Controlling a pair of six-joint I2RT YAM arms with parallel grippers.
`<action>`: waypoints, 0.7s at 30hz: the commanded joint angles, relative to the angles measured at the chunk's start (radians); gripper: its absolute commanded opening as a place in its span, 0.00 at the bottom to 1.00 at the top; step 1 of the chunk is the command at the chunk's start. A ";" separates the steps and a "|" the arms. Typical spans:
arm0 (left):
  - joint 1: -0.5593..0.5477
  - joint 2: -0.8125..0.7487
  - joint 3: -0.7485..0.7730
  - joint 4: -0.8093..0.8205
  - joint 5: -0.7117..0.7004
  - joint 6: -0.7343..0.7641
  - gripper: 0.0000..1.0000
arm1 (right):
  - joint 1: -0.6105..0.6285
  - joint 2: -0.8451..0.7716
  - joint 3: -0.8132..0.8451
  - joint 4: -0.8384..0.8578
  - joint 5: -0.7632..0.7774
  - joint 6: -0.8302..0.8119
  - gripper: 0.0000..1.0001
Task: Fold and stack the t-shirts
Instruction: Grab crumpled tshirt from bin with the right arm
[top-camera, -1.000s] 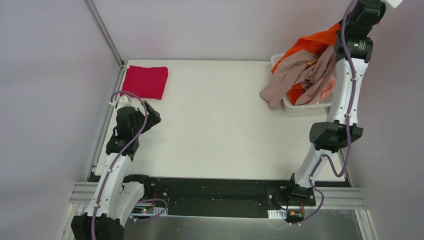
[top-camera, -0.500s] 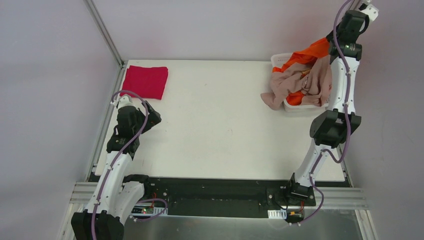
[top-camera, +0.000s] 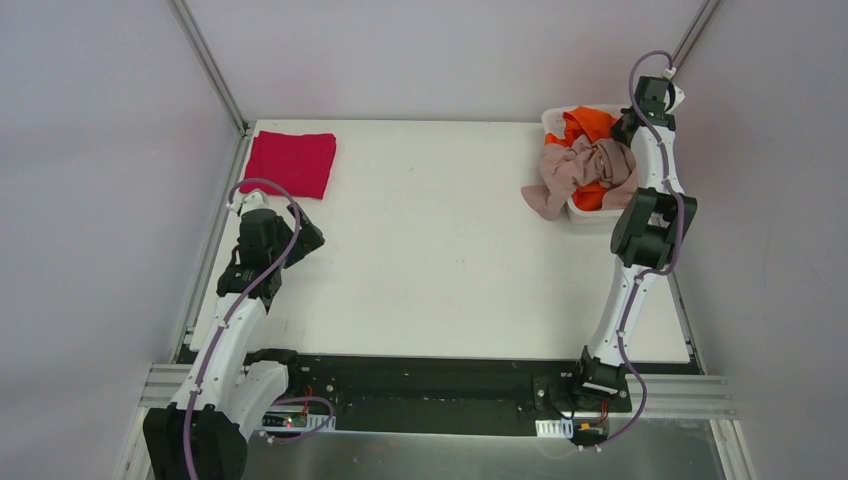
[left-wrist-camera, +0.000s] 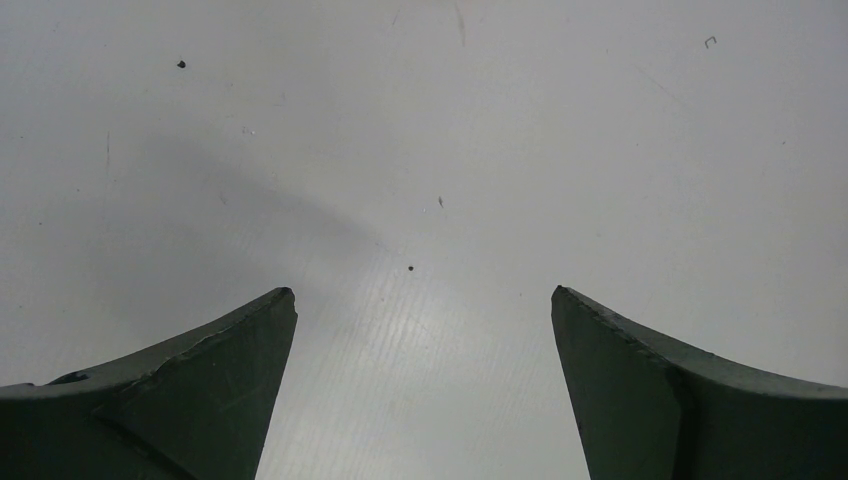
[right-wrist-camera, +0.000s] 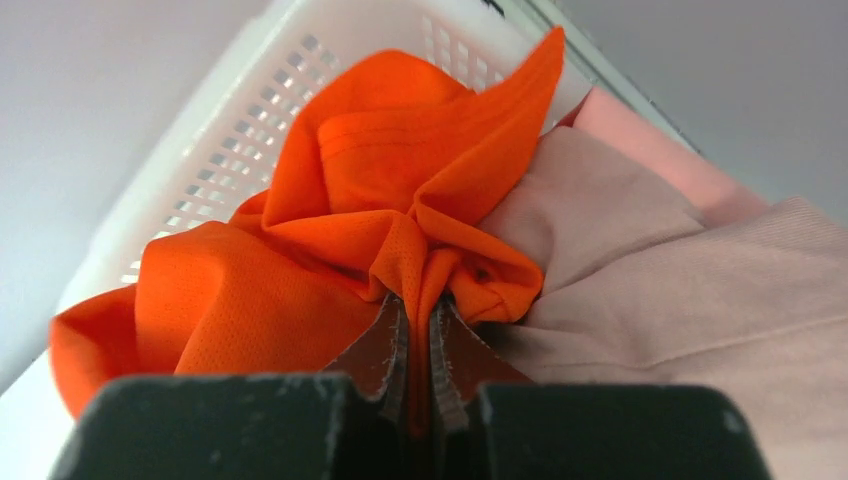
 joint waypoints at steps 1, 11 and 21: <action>0.002 -0.004 0.021 0.000 -0.010 0.009 1.00 | -0.002 0.016 0.057 -0.053 -0.030 0.021 0.00; 0.002 -0.073 0.002 -0.003 -0.009 0.011 1.00 | -0.001 -0.109 0.060 -0.147 -0.033 0.041 0.82; 0.003 -0.107 -0.008 -0.004 -0.010 0.006 1.00 | 0.000 -0.429 -0.158 -0.169 -0.027 0.063 1.00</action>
